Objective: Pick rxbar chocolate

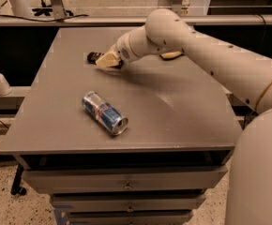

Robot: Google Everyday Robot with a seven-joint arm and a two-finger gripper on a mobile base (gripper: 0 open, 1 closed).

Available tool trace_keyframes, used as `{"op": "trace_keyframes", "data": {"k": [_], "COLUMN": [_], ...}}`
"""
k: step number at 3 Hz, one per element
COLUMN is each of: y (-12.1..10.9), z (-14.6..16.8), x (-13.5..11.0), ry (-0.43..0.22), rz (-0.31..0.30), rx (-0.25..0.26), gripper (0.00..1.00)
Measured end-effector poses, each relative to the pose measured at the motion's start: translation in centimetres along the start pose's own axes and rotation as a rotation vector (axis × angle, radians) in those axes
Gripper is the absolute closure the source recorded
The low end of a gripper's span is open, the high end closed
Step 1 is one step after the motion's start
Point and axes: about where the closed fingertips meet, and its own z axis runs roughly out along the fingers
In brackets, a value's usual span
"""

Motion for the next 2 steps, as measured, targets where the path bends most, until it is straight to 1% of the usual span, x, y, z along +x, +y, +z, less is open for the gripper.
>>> {"op": "trace_keyframes", "data": {"k": [2], "y": [0.16], "z": [0.53], "x": [1.11], "ry": [0.03], "rz": [0.037], "rx": [0.001], "gripper": [0.87]}}
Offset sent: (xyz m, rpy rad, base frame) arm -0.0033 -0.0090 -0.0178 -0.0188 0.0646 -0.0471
